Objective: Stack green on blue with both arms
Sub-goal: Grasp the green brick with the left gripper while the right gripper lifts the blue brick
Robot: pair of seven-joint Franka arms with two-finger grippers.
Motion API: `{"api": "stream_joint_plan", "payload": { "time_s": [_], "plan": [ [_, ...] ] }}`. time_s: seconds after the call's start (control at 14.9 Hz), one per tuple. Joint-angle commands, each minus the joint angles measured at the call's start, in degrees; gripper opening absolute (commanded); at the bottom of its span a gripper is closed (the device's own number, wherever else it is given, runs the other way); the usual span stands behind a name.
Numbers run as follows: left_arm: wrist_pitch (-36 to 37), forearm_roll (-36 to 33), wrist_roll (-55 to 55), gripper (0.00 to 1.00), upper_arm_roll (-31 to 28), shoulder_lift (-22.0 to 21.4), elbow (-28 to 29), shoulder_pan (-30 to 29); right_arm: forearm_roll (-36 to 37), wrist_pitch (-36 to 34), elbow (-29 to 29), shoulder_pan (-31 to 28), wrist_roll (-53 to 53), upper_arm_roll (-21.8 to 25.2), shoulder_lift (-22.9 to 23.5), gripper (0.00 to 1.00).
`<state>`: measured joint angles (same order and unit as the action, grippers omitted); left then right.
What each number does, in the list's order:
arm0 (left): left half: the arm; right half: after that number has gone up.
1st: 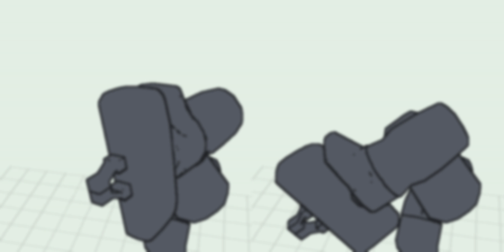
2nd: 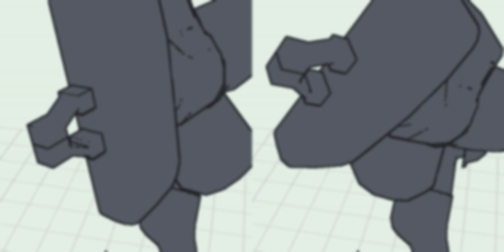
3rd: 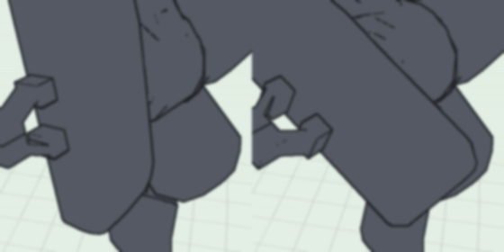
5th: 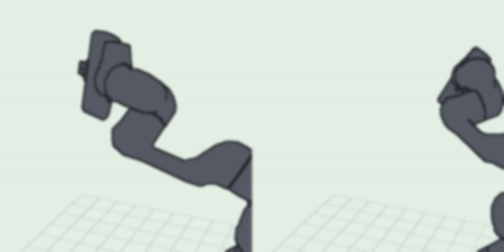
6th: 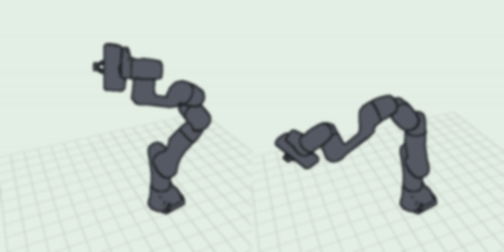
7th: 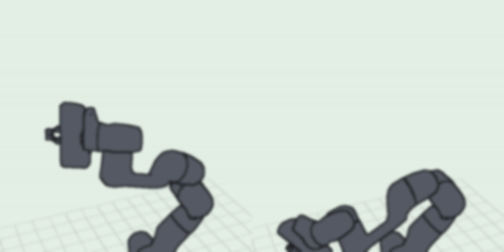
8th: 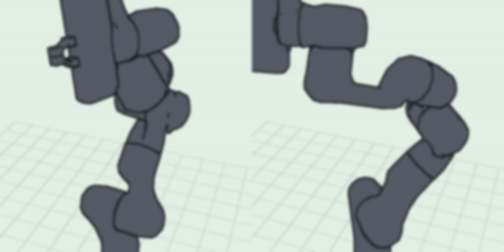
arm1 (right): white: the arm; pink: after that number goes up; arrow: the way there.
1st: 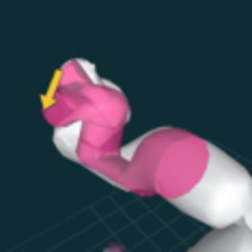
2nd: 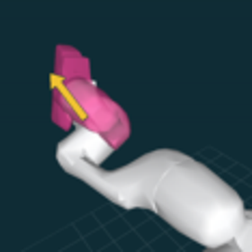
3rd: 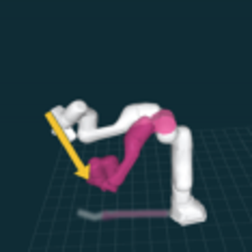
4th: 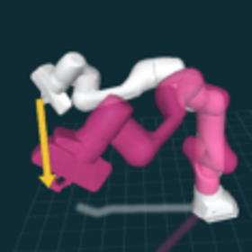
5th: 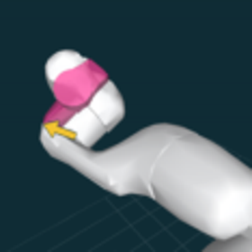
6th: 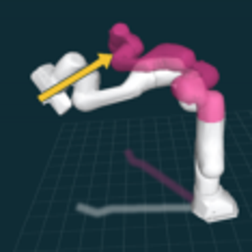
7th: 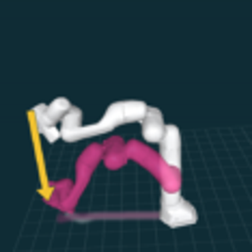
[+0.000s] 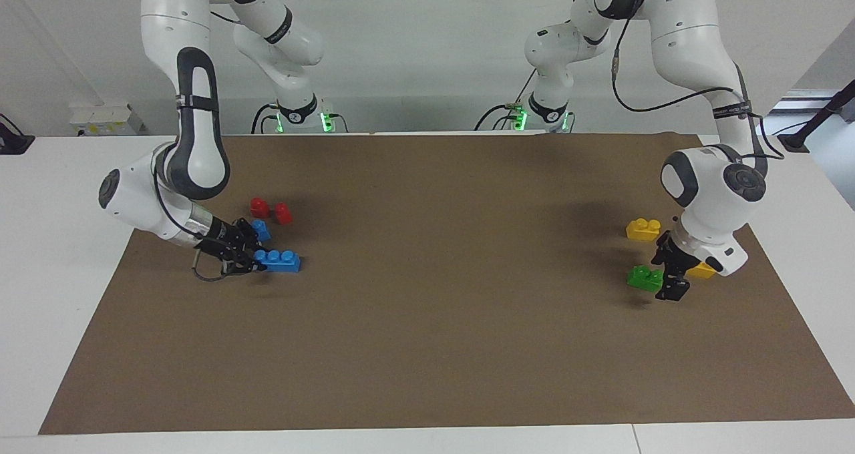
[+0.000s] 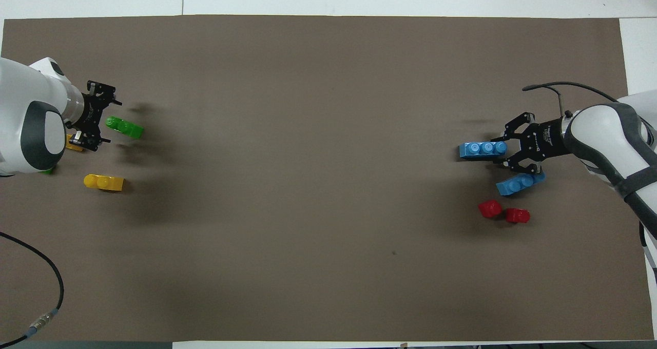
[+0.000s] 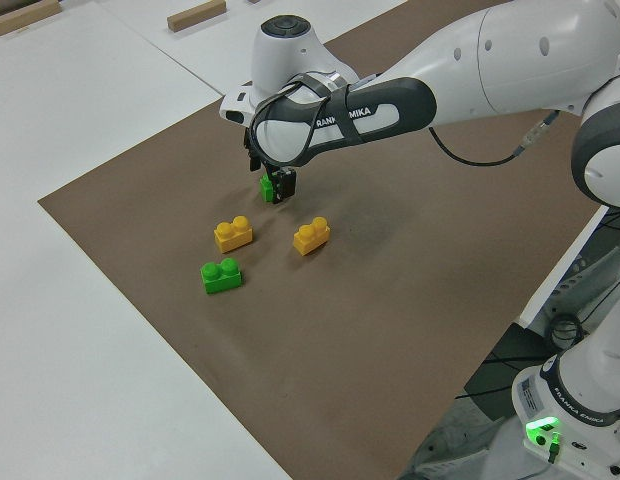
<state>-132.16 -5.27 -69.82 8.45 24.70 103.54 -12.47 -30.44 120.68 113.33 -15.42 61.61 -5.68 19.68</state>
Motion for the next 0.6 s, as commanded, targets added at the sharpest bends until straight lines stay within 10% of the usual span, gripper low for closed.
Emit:
{"api": "stream_joint_plan", "payload": {
  "time_s": [0.0,0.07,0.2,0.27,0.54],
  "plan": [
    [-1.7,-1.2,-1.6,1.00,0.0,-0.2,1.0,-0.1,-1.5,0.7,-0.3,-0.2,-3.8,-0.2,0.2,0.00],
    [-1.6,-1.2,-1.6,0.95,0.0,-0.2,1.0,-0.1,-1.5,0.1,-1.5,-0.3,-4.0,-0.2,0.3,0.00],
    [-1.5,-1.2,-1.6,0.52,0.0,-0.2,1.1,-0.1,-1.3,-6.5,-6.5,0.1,-3.5,-0.2,0.3,0.00],
    [-0.8,-1.3,-1.1,0.05,0.0,-0.3,0.9,-0.2,-1.4,-8.7,-8.2,1.3,-2.6,-0.2,-0.1,0.00],
    [-0.1,-1.2,0.9,0.00,0.1,-0.4,0.8,-0.5,-2.3,-9.4,-9.6,10.1,5.4,-1.0,-3.1,0.00]
  ]
}}
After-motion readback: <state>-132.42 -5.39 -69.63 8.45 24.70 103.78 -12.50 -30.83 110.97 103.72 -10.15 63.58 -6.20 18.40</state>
